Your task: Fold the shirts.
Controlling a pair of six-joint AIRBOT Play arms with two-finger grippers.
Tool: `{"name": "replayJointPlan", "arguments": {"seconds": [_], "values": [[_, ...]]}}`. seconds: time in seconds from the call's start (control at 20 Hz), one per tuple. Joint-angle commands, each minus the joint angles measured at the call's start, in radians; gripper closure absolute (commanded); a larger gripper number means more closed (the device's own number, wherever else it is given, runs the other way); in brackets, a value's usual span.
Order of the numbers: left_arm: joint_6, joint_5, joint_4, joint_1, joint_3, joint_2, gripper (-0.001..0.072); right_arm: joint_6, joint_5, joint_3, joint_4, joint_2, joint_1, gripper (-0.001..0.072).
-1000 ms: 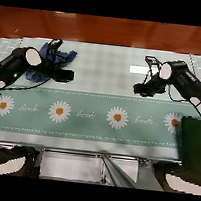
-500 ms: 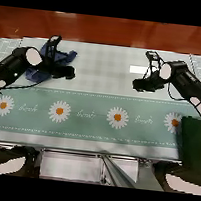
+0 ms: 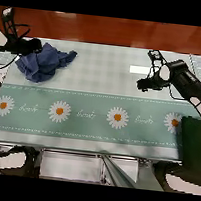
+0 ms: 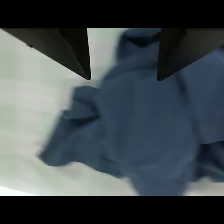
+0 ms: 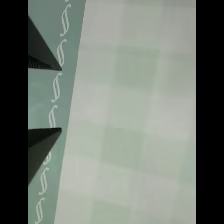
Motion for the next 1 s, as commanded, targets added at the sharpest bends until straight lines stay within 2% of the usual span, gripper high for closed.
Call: {"name": "replayJointPlan", "arguments": {"seconds": [0.0,0.1,0.5,0.65,0.7,0.75,0.8,0.95], "values": [[0.072,-0.054,-0.002,0.069,0.035,-0.097,0.0201,0.002,-0.037,0.000,0.042,0.000,0.001,0.0301],[0.109,-0.096,0.010,0.064,0.059,-0.165,0.0201,0.002,-0.043,0.000,0.043,0.000,0.001,0.0301],[0.105,-0.156,0.087,0.047,0.113,-0.323,0.0203,0.018,-0.050,0.000,0.044,-0.001,0.001,0.0301],[0.105,-0.250,0.100,0.047,0.141,-0.362,0.0224,0.022,-0.050,0.000,0.045,0.000,0.001,0.0302],[0.105,-0.282,0.105,0.047,0.152,-0.371,0.0326,0.022,-0.049,0.000,0.049,0.000,0.001,0.0301],[0.105,-0.313,0.109,0.047,0.166,-0.372,0.0595,0.021,-0.047,0.000,0.057,0.000,0.001,0.0301],[0.097,-0.330,0.109,0.048,0.185,-0.369,0.0680,0.021,-0.045,0.000,0.068,0.000,0.001,0.0301],[0.084,-0.389,0.102,0.047,0.302,-0.343,0.0680,0.021,-0.031,0.000,0.094,0.018,0.001,0.0302]]}}
